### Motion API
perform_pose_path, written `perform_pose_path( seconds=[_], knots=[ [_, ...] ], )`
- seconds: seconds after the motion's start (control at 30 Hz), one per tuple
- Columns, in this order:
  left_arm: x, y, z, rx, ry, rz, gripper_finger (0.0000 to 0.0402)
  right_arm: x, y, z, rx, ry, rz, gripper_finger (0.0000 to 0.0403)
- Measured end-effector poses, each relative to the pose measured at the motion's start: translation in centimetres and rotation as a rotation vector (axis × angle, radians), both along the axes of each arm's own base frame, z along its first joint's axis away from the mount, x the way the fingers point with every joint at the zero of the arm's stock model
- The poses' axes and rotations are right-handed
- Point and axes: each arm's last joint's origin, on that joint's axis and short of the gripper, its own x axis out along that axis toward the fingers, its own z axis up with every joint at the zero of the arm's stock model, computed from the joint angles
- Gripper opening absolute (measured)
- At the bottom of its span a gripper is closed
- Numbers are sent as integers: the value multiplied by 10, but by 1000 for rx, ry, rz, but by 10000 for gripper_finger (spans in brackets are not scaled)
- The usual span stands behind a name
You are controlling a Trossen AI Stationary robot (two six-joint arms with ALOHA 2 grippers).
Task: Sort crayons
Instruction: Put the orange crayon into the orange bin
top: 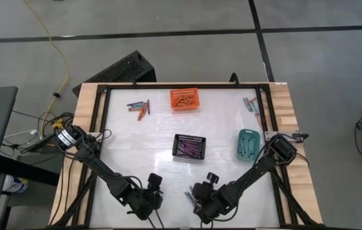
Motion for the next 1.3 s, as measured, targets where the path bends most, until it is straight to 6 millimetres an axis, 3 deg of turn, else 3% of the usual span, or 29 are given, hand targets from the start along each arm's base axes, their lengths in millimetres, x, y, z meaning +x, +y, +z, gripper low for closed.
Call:
perform_pose_path(
  seconds=[0.6, 1.0, 1.3],
  knots=[
    [0, 0, 0, -4, -5, -1, 164, 0, 0, 0, -2, 3, 0, 141],
    [0, 0, 0, -3, -5, -1, 164, -13, -10, -4, -71, 138, -36, 140],
    [0, 0, 0, -11, 2, -7, 164, -15, -4, 10, -119, 144, -38, 122]
  ],
)
